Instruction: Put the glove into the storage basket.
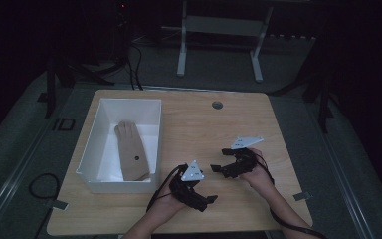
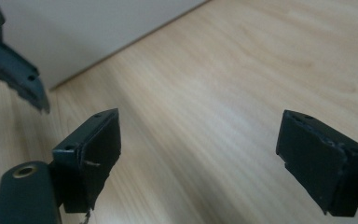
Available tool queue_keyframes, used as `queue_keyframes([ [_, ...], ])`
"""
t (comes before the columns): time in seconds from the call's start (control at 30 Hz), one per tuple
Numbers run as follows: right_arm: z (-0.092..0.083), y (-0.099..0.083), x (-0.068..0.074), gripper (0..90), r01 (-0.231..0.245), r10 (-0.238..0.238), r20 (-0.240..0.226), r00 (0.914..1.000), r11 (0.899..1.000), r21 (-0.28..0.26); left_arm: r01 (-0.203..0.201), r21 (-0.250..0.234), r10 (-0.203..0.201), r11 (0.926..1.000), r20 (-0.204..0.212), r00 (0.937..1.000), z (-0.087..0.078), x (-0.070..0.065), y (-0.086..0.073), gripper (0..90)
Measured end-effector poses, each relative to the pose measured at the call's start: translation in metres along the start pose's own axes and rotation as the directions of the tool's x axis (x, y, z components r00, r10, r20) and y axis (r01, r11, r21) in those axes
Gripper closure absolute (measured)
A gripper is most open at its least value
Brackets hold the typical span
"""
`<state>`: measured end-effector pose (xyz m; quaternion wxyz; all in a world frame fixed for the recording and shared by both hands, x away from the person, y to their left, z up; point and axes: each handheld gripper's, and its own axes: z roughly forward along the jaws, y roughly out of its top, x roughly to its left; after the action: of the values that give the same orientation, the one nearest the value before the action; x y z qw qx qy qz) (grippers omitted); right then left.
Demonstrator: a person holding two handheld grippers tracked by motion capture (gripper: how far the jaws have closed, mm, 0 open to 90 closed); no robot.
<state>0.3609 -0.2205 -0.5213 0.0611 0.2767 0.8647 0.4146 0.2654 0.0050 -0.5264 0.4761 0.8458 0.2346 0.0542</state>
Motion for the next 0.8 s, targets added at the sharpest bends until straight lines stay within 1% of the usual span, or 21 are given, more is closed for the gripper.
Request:
queue_keyframes([
  [0.03,0.000,-0.003,0.000,13.4,0.010,-0.010,0.002,0.9999,1.000,0.000,0.000,0.000,0.000,1.0000,0.000,1.0000,0.000,0.000,0.000,5.9],
  [0.07,0.000,-0.007,-0.001,13.4,0.010,-0.010,0.004,0.9999,1.000,-0.004,0.002,0.007,-0.002,1.0000,0.006,1.0000,0.004,0.000,-0.004,5.9],
  [0.13,0.000,-0.014,-0.002,12.9,-0.003,0.003,-0.008,1.0000,1.000,-0.008,-0.003,0.018,0.003,0.9998,0.011,0.9999,0.008,0.000,-0.008,5.9],
  [0.17,0.000,-0.018,-0.002,12.8,0.000,0.000,-0.005,1.0000,1.000,-0.009,-0.012,0.023,0.011,0.9997,0.012,0.9999,0.010,-0.001,-0.010,5.9],
  [0.23,0.000,-0.023,-0.003,12.7,-0.001,0.001,-0.008,1.0000,1.000,-0.001,-0.010,0.031,0.009,0.9995,0.024,0.9997,0.013,-0.001,-0.013,5.9],
  [0.33,-0.001,-0.031,-0.004,13.7,0.001,-0.001,0.006,1.0000,1.000,-0.005,-0.004,0.034,0.003,0.9994,0.032,0.9995,0.016,-0.002,-0.017,5.9],
  [0.4,-0.001,-0.036,-0.006,13.7,0.008,-0.008,0.026,0.9996,1.000,-0.005,-0.008,0.040,0.007,0.9992,0.024,0.9997,0.018,-0.002,-0.020,5.9],
  [0.43,-0.001,-0.039,-0.007,13.7,0.003,-0.003,0.026,0.9996,1.000,-0.007,-0.011,0.042,0.010,0.9991,0.021,0.9997,0.019,-0.002,-0.021,5.9],
  [0.47,-0.001,-0.041,-0.008,13.7,0.001,-0.001,0.021,0.9998,1.000,-0.002,-0.011,0.042,0.010,0.9991,0.021,0.9997,0.019,-0.002,-0.021,5.9],
  [0.53,-0.002,-0.044,-0.009,13.7,0.006,-0.006,0.029,0.9995,1.000,0.002,-0.008,0.038,0.007,0.9992,0.025,0.9997,0.020,-0.001,-0.024,5.9],
  [0.6,-0.003,-0.047,-0.010,13.7,-0.002,0.002,0.029,0.9996,1.000,0.004,-0.005,0.042,0.004,0.9991,0.039,0.9992,0.022,-0.001,-0.026,5.9],
  [0.67,-0.002,-0.050,-0.012,13.7,-0.016,0.016,0.025,0.9996,1.000,0.005,-0.008,0.044,0.006,0.9990,0.043,0.9991,0.023,-0.001,-0.027,5.9],
  [0.7,-0.002,-0.050,-0.013,13.7,-0.020,0.019,0.030,0.9994,1.000,0.010,-0.010,0.044,0.008,0.9990,0.046,0.9989,0.023,-0.001,-0.026,5.9],
  [0.8,-0.003,-0.050,-0.014,13.7,-0.024,0.024,0.034,0.9991,1.000,0.005,-0.009,0.040,0.006,0.9992,0.057,0.9984,0.022,-0.001,-0.026,5.9],
])
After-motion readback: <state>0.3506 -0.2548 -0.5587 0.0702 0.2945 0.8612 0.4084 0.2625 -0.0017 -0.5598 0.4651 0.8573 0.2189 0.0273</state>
